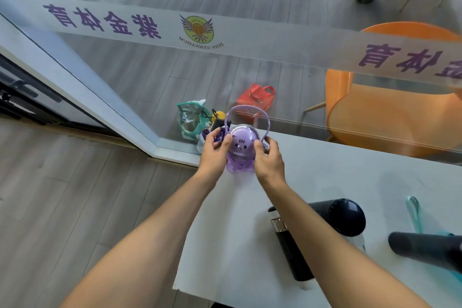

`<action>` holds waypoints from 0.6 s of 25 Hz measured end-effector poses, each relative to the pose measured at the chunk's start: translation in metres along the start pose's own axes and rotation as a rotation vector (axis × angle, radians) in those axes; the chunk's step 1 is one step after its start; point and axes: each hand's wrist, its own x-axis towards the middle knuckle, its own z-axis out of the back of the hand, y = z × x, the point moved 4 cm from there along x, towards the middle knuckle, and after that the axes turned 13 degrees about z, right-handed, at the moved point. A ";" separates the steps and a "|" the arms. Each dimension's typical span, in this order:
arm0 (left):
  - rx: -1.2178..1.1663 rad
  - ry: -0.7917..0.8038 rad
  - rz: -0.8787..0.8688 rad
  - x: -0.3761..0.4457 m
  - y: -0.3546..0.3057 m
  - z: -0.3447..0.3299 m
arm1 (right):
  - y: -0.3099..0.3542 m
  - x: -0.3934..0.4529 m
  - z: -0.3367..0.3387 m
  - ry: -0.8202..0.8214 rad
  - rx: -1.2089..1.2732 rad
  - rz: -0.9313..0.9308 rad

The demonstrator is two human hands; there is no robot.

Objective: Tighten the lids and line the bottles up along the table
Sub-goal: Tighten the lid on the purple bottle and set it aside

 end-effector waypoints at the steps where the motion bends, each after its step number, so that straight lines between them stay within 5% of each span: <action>1: 0.008 0.006 -0.005 0.007 -0.006 -0.003 | 0.004 0.009 0.001 -0.007 -0.002 0.003; 15: 0.038 0.014 -0.016 0.023 -0.032 -0.008 | 0.015 0.041 0.002 -0.003 -0.018 -0.009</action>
